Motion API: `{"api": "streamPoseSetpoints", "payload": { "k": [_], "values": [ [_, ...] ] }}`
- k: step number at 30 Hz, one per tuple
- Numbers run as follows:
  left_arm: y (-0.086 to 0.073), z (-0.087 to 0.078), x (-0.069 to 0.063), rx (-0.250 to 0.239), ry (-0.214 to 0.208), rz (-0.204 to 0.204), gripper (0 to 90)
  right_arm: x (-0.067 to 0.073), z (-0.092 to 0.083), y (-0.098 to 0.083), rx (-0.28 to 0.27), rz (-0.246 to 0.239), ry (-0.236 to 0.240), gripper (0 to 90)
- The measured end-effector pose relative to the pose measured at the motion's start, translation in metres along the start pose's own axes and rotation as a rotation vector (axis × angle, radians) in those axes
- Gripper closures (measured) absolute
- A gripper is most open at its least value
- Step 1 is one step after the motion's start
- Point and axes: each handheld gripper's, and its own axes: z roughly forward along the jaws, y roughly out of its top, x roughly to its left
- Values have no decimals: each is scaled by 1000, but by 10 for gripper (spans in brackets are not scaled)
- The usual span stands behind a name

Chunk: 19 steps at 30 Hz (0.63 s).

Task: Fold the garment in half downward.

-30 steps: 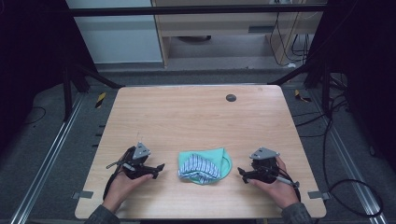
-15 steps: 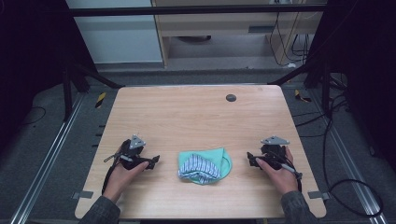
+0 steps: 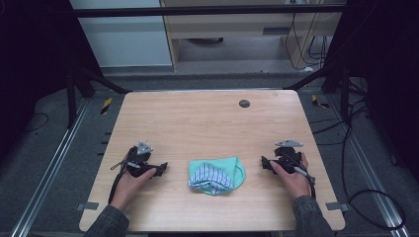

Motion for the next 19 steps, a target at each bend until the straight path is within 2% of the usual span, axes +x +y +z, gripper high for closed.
{"api": "streamPoseSetpoints", "payload": {
  "k": [13,15,19],
  "values": [
    [-1,4,4,-15,-8,-18,44,3,3,0,-2,38,-6,32],
    [-1,4,3,-12,-4,-20,37,3,3,-1,-1,42,-14,23],
    [-1,4,3,-5,5,-30,11,7,2,-1,7,86,-54,3]
  ]
}}
